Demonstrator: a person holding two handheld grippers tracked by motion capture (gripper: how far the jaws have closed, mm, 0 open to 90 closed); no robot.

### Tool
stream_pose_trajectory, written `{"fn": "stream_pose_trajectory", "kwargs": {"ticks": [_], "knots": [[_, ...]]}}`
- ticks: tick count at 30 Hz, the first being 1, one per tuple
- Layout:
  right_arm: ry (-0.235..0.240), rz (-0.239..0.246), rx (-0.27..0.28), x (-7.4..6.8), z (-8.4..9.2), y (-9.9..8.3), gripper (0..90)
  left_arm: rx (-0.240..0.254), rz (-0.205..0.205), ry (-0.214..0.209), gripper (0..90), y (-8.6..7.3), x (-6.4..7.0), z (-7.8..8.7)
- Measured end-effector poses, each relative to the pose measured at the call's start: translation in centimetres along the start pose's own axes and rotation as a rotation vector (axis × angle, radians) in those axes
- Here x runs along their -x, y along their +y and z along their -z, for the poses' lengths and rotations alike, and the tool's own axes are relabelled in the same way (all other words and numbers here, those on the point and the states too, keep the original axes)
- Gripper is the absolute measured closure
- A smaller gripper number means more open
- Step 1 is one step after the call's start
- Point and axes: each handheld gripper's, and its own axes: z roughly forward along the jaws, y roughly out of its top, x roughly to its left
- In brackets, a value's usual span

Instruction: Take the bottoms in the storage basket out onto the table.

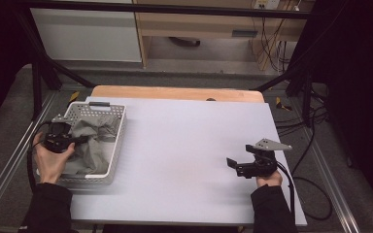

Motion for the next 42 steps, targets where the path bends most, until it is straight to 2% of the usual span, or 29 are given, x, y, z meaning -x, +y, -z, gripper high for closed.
{"fn": "stream_pose_trajectory", "kwargs": {"ticks": [9,17,22,23,36,42], "knots": [[0.000,-0.002,0.002,0.0,-0.1,0.0,4.2,0.013,-0.016,0.009,76.6,0.0,0.1,0.1],[0.002,-0.001,0.001,-0.1,-0.1,0.0,4.2,0.012,-0.010,0.001,77.5,0.0,0.0,0.2],[0.001,-0.003,0.004,-0.1,0.0,0.0,4.2,0.015,-0.032,-0.004,78.1,0.1,0.0,0.4],[0.002,-0.004,0.004,-0.1,0.0,0.0,4.2,0.004,-0.025,-0.011,78.4,0.1,0.0,0.5],[0.001,0.000,0.005,0.0,0.0,0.0,4.2,0.024,-0.011,-0.025,79.0,0.1,-0.1,1.0],[0.001,-0.001,0.006,0.0,0.0,0.0,4.2,0.037,-0.023,0.001,79.1,0.1,0.2,1.4]]}}
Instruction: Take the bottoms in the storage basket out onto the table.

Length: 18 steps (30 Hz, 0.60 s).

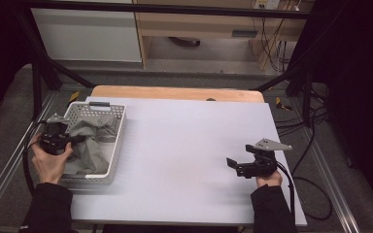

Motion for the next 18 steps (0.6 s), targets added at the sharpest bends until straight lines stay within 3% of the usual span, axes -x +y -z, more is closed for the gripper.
{"fn": "stream_pose_trajectory", "kwargs": {"ticks": [9,18], "knots": [[0.001,-0.001,0.001,0.00,0.00,0.00,4.2,0.017,-0.022,0.014,79.5,0.03,0.31,0.43],[0.002,-0.001,0.003,-0.01,0.02,0.01,4.2,0.033,-0.019,0.000,79.8,0.15,0.35,1.04]]}}
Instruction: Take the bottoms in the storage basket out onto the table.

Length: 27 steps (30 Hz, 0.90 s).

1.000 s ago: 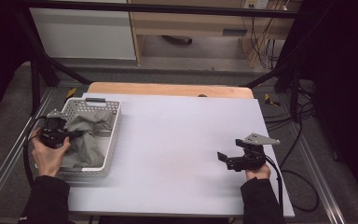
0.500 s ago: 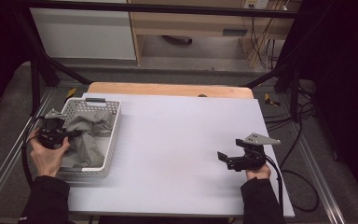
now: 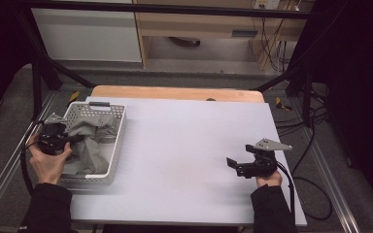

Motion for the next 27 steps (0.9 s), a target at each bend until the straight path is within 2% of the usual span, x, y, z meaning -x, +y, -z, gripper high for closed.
{"fn": "stream_pose_trajectory", "kwargs": {"ticks": [27], "knots": [[0.001,-0.002,0.003,0.0,0.0,0.0,4.2,0.062,-0.001,-0.027,79.9,0.7,0.3,2.7]]}}
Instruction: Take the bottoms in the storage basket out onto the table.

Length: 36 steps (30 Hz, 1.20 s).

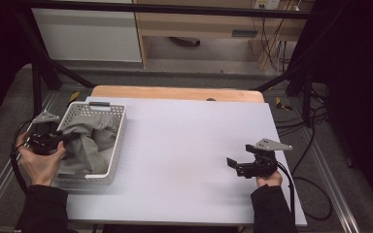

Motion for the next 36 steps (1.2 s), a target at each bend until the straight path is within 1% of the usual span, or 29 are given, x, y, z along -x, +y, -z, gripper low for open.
{"fn": "stream_pose_trajectory", "kwargs": {"ticks": [10,21,29,36], "knots": [[0.000,0.000,-0.002,0.0,0.0,0.0,4.2,0.015,-0.001,-0.001,80.2,0.2,0.0,0.6],[-0.001,0.000,-0.001,0.0,0.0,0.0,4.2,0.044,-0.004,-0.007,80.3,0.4,0.3,1.7],[-0.002,0.000,0.000,0.0,0.0,0.0,4.2,0.052,-0.011,-0.011,80.3,0.7,0.5,2.3],[-0.001,0.000,0.000,0.0,0.0,0.0,4.2,0.072,-0.007,-0.013,80.3,0.8,0.6,3.1]]}}
